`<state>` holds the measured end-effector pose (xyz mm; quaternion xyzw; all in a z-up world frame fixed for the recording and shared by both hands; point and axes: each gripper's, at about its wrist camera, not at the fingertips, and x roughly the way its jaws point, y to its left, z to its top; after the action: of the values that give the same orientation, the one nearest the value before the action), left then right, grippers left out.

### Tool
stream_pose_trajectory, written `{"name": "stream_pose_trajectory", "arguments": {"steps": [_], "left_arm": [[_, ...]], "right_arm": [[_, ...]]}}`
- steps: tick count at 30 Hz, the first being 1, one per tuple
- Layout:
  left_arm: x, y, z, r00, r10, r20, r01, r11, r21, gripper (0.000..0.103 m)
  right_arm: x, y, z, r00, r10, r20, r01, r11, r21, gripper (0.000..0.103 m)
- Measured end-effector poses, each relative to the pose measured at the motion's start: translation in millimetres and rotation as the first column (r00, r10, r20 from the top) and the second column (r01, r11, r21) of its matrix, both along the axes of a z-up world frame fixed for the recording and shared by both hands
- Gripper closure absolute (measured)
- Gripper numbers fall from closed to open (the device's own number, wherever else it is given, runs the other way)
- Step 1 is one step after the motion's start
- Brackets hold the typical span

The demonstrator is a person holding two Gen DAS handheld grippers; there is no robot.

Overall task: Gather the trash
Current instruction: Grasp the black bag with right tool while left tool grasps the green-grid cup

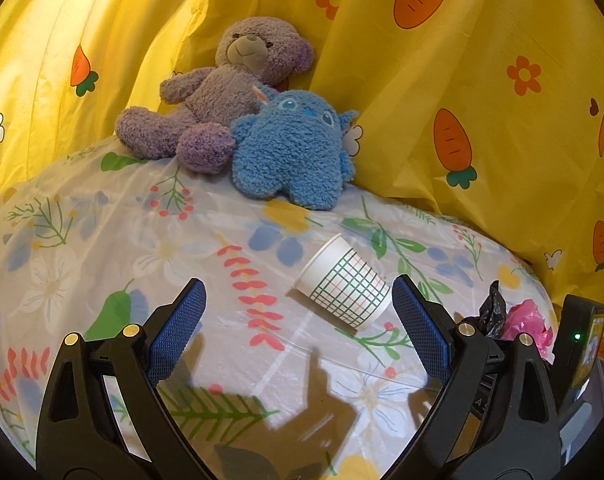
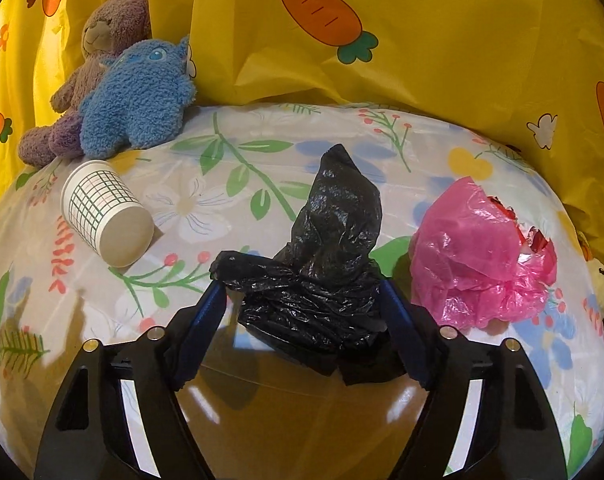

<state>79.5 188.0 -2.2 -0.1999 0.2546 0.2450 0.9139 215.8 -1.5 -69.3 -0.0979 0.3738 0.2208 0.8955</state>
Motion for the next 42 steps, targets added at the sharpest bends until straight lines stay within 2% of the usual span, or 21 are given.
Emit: {"name": "stream_pose_trajectory", "arguments": {"steps": [2,6,8,12,17,21,24,32,34,38,42], "left_arm": [[6,-1,-3,1.0,-0.018,-0.004,0.018,1.0,-0.011,0.01],[21,-5,-11,0.998,-0.065,-0.015,0.064,0.998,-0.017,0.01],[31,-7,-17,0.994,-0.106,-0.026,0.106,0.994,-0.027,0.01],[47,-4,-32,0.987,-0.142,-0.069,0.139,0.989,-0.043,0.01],[58,7,-41,0.986,-0.153,-0.07,0.142,0.98,-0.143,0.01],[68,12,-38,0.99,-0.126,-0.069,0.109,0.972,-0.21,0.01],[81,13,-35,0.99,-0.117,-0.078,0.096,0.968,-0.231,0.01],[114,20,-51,0.98,-0.113,-0.161,0.061,0.952,-0.3,0.011],[118,22,-58,0.978,-0.124,-0.17,0.063,0.943,-0.326,0.016],[118,24,-63,0.981,-0.162,-0.106,0.108,0.914,-0.392,0.031],[115,19,-62,0.981,-0.176,-0.082,0.134,0.918,-0.373,0.04]], "right_arm": [[3,2,-5,1.0,0.001,-0.022,-0.002,1.0,-0.015,0.043],[5,0,-8,1.0,0.007,-0.012,-0.007,1.0,-0.012,0.07],[3,-5,-5,1.0,0.014,-0.013,-0.014,1.0,0.006,0.076],[-6,-17,7,1.0,0.028,0.001,-0.028,0.998,0.064,0.077],[-21,-32,23,0.998,0.04,0.042,-0.045,0.992,0.121,0.077],[-28,-43,31,0.997,0.043,0.057,-0.052,0.986,0.156,0.077],[-30,-49,35,0.997,0.033,0.065,-0.044,0.983,0.177,0.077],[-36,-66,44,0.996,0.014,0.087,-0.032,0.976,0.217,0.077],[-37,-68,44,0.996,0.015,0.09,-0.034,0.974,0.222,0.077],[-39,-69,44,0.996,0.019,0.092,-0.039,0.974,0.225,0.077],[-41,-70,44,0.995,0.017,0.095,-0.039,0.972,0.232,0.077]]}}
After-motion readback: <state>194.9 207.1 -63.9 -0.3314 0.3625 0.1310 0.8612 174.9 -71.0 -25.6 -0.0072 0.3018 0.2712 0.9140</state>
